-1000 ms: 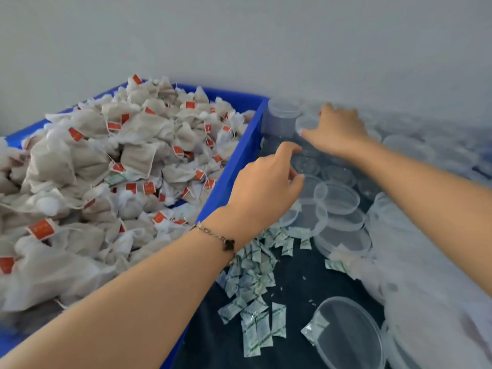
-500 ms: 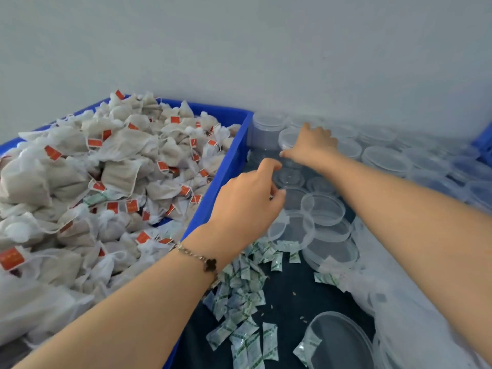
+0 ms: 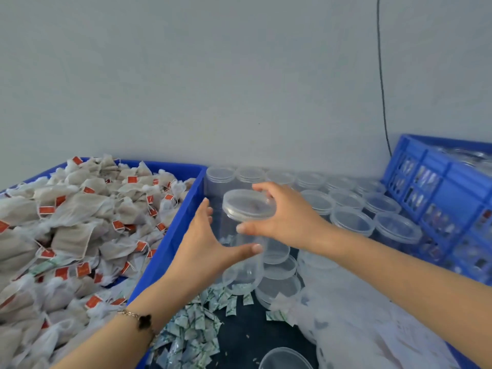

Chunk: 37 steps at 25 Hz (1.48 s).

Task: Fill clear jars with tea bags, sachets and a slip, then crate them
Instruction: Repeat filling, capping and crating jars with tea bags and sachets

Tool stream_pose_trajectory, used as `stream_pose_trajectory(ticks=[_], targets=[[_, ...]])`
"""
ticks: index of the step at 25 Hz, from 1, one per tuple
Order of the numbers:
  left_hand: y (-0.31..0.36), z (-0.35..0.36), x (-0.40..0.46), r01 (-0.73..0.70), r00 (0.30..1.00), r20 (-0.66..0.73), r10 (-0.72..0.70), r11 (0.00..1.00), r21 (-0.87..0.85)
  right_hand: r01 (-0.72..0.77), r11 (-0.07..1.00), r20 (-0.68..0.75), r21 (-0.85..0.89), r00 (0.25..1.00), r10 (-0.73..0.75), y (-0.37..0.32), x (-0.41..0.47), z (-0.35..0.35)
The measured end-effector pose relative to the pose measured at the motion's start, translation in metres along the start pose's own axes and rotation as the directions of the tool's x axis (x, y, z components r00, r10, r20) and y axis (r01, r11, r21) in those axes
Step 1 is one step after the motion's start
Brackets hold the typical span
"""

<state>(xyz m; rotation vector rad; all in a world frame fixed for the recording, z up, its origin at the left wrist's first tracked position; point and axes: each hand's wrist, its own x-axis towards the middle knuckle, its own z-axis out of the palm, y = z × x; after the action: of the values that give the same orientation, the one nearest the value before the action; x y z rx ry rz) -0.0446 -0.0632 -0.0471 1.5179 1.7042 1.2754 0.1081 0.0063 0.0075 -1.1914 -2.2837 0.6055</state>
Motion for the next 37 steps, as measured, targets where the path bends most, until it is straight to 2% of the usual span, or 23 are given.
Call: stream_pose_trajectory(ticks=[2, 5, 6, 8, 9, 10, 14, 18, 20, 21, 23, 25, 27, 29, 31, 33, 34, 37], targets=[[0.003, 0.006, -0.006, -0.043, 0.998, 0.038, 0.044, 0.999, -0.011, 0.015, 0.996, 0.123, 0.086, 0.992, -0.025, 0.000, -0.023, -0.012], [0.009, 0.014, -0.018, -0.166, 0.985, 0.073, 0.158, 0.979, 0.121, -0.065, 0.992, 0.211, 0.110, 0.977, 0.040, -0.004, -0.045, -0.024], [0.011, 0.016, -0.021, -0.214, 0.976, 0.076, 0.204, 0.962, 0.167, -0.089, 0.996, 0.207, 0.029, 0.975, 0.081, -0.007, -0.049, -0.026], [0.013, 0.016, -0.026, -0.335, 0.942, 0.059, 0.332, 0.903, 0.268, -0.104, 0.960, 0.183, -0.260, 0.971, 0.155, -0.015, -0.055, -0.026], [0.014, 0.016, -0.027, -0.381, 0.923, 0.058, 0.380, 0.880, 0.284, -0.096, 0.933, 0.165, -0.348, 0.973, 0.162, -0.019, -0.059, -0.026], [0.016, 0.014, -0.028, -0.394, 0.918, 0.065, 0.392, 0.880, 0.264, -0.087, 0.928, 0.145, -0.362, 0.978, 0.148, -0.023, -0.061, -0.026], [0.025, 0.006, -0.029, -0.363, 0.932, 0.078, 0.354, 0.907, 0.214, -0.024, 0.969, 0.137, -0.245, 0.989, 0.059, -0.030, -0.067, -0.033], [0.027, -0.001, -0.027, -0.400, 0.911, -0.012, 0.411, 0.892, 0.213, 0.049, 0.981, 0.111, -0.189, 0.993, -0.028, -0.031, -0.062, -0.032], [0.023, -0.004, -0.025, -0.418, 0.907, 0.037, 0.420, 0.885, 0.206, 0.183, 0.930, 0.191, -0.320, 0.974, -0.126, -0.032, -0.063, -0.036], [0.021, -0.004, -0.024, -0.421, 0.907, 0.097, 0.409, 0.884, 0.204, 0.285, 0.866, 0.272, -0.411, 0.945, -0.182, -0.030, -0.065, -0.038], [0.016, -0.001, -0.024, -0.413, 0.904, 0.216, 0.368, 0.884, 0.218, 0.404, 0.802, 0.445, -0.440, 0.874, -0.197, -0.027, -0.071, -0.042], [0.011, 0.002, -0.022, -0.422, 0.897, 0.272, 0.349, 0.860, 0.287, 0.333, 0.888, 0.500, -0.319, 0.854, -0.141, -0.027, -0.076, -0.045], [0.008, 0.002, -0.020, -0.446, 0.889, 0.291, 0.354, 0.812, 0.376, 0.200, 0.952, 0.390, -0.234, 0.916, -0.097, -0.027, -0.077, -0.042], [0.007, 0.001, -0.020, -0.482, 0.873, 0.314, 0.374, 0.763, 0.431, 0.092, 0.934, 0.252, -0.345, 0.968, -0.002, -0.023, -0.073, -0.036], [0.007, 0.000, -0.021, -0.518, 0.853, 0.340, 0.396, 0.727, 0.452, 0.064, 0.872, 0.245, -0.485, 0.967, 0.065, -0.020, -0.072, -0.026], [0.008, 0.000, -0.021, -0.541, 0.840, 0.351, 0.414, 0.694, 0.475, 0.033, 0.885, 0.273, -0.464, 0.956, 0.108, -0.020, -0.073, -0.017], [0.008, 0.000, -0.020, -0.533, 0.845, 0.345, 0.409, 0.700, 0.475, 0.055, 0.908, 0.281, -0.415, 0.957, 0.071, -0.021, -0.074, -0.016], [0.007, -0.003, -0.017, -0.403, 0.901, 0.323, 0.289, 0.831, 0.382, 0.173, 0.951, 0.357, -0.255, 0.931, -0.073, -0.025, -0.074, -0.028]])
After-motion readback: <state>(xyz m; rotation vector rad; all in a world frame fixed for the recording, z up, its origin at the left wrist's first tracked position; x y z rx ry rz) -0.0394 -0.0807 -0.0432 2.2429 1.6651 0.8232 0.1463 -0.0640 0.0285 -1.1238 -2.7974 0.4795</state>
